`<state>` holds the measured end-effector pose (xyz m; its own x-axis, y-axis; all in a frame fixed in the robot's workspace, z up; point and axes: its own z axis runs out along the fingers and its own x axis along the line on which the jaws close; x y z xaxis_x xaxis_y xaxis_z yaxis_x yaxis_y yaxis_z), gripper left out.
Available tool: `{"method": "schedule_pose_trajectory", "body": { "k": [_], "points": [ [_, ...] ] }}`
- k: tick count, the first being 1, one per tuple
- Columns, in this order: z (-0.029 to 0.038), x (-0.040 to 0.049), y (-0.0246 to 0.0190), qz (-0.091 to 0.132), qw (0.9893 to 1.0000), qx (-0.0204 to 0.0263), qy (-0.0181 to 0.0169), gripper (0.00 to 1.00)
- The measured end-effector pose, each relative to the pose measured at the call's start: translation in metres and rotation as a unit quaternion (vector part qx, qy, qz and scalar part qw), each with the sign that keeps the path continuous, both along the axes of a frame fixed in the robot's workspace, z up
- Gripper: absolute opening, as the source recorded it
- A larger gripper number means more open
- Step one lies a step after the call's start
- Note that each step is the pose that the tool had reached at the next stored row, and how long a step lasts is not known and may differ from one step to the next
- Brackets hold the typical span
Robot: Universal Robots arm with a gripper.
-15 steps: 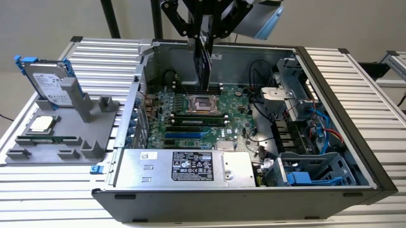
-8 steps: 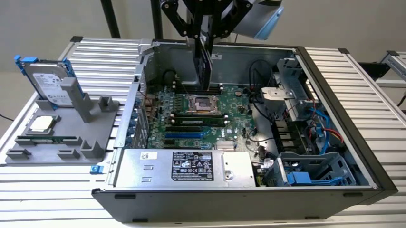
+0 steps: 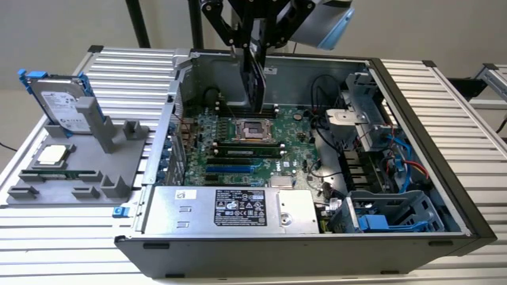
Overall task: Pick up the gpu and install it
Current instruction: 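Insert the gpu into the slot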
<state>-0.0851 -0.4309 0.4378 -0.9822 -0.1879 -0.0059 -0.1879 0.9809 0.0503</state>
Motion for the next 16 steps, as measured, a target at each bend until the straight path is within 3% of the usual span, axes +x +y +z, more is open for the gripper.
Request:
{"method": "schedule_pose_trajectory", "body": {
  "k": [16],
  "points": [
    [0.0003,0.0,0.0,0.029,0.9996,0.0,0.0,0.0]
  ]
}}
